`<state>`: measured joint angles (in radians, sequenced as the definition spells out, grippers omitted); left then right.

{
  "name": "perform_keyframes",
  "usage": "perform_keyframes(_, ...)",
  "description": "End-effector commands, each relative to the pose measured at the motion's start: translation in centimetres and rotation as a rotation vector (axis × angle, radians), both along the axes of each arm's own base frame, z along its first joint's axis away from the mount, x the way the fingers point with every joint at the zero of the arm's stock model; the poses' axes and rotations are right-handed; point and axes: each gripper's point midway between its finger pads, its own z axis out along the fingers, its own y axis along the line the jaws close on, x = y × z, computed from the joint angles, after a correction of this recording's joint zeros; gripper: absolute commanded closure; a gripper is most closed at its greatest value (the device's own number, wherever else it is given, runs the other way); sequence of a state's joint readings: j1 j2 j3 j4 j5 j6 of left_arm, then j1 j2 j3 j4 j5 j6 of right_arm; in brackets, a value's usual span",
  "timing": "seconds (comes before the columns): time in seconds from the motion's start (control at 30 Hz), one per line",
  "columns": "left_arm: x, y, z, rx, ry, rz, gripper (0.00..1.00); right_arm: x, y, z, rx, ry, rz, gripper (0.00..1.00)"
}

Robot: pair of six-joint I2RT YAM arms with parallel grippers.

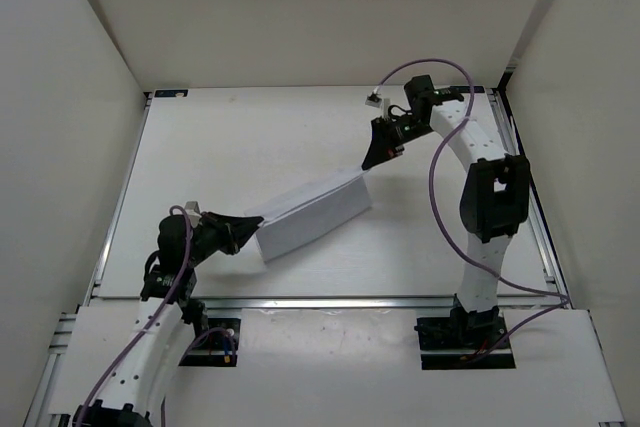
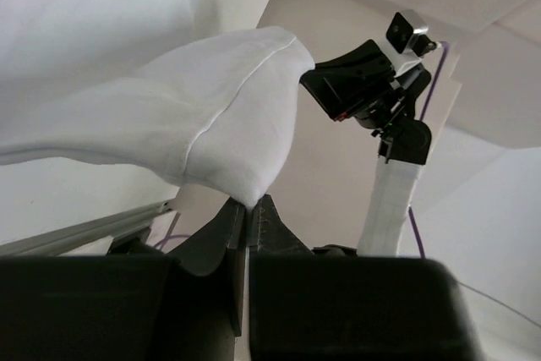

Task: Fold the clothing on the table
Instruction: Fold the skirt

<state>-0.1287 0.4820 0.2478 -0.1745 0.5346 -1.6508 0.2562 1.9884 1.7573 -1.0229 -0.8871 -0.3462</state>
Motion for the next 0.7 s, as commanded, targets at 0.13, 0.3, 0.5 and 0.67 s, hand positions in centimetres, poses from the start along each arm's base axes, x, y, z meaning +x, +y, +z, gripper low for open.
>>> perform_keyframes(0.13, 1.5, 1.1, -1.6, -0.038, 0.058, 0.063, 1.0, 5.6, 0.5, -1.5, 0.015, 0.002, -0.033, 1.0)
perform_keyframes(0.3, 2.1, 1.3, -4.3, -0.005, 0.147, 0.055, 1.0, 6.6, 2.3, -3.5, 0.0, 0.019, -0.011, 1.0)
perform_keyframes(0.5, 3.6, 2.6, -5.6, 0.058, 0.171, 0.081, 1.0, 7.4, 3.3, -5.7, -0.007, 0.065, -0.028, 0.93)
perform_keyframes(0.67, 5.1, 2.9, -6.2, 0.107, 0.163, 0.081, 0.83, 9.9, 3.4, -5.2, -0.018, 0.009, -0.089, 0.26)
